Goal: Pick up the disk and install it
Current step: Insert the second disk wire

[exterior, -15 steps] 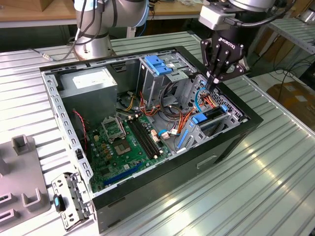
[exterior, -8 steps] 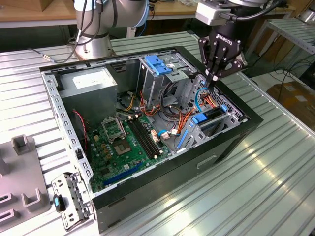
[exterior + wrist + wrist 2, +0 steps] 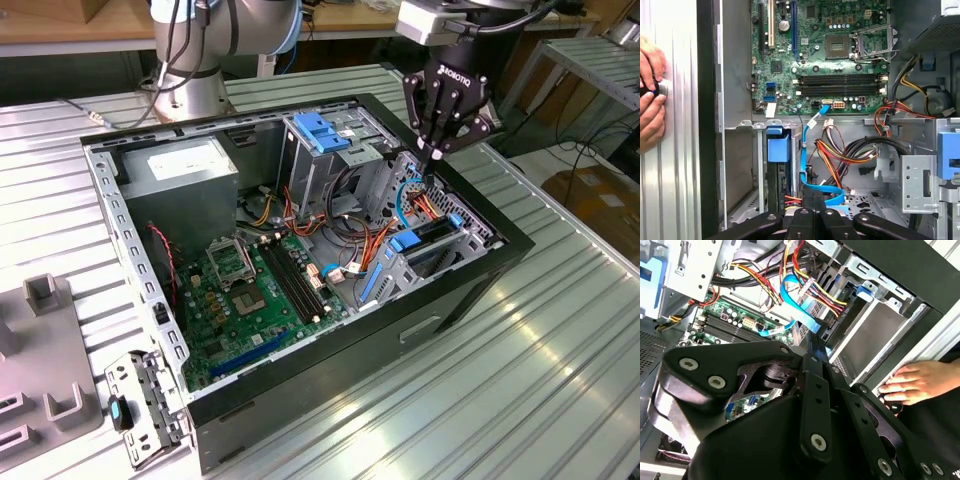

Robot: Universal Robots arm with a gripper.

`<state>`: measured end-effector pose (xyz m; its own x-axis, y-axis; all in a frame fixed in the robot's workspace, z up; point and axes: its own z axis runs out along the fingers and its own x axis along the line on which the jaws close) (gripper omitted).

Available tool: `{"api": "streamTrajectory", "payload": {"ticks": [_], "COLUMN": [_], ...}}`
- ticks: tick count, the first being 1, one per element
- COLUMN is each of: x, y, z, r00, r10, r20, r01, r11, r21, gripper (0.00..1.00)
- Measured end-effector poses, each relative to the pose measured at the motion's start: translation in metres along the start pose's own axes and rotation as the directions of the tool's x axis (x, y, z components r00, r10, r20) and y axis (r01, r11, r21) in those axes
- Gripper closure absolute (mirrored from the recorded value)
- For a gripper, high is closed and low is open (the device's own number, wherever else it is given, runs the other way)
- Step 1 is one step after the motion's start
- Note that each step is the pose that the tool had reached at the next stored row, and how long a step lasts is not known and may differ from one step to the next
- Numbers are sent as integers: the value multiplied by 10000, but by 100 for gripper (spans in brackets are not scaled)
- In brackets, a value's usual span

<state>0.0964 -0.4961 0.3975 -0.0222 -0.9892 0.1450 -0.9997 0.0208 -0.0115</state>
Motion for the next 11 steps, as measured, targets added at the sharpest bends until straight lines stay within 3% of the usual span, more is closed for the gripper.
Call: {"api": "streamTrajectory", "payload": {"ticks": [2, 3, 4, 9, 11], "x": [-7, -16, -23, -49, -60], "y": [-4, -5, -5, -7, -14], "z": [2, 6, 12, 30, 39], "r00": [9995, 9991, 9989, 9986, 9971], "r10": [-4, -5, -6, -5, -6], "r20": [-321, -422, -466, -522, -760], "r01": [4, 6, 7, 6, 8], "r11": [10000, 10000, 10000, 10000, 10000], "r21": [7, 10, 10, 13, 17], "gripper": [83, 83, 76, 76, 76]}}
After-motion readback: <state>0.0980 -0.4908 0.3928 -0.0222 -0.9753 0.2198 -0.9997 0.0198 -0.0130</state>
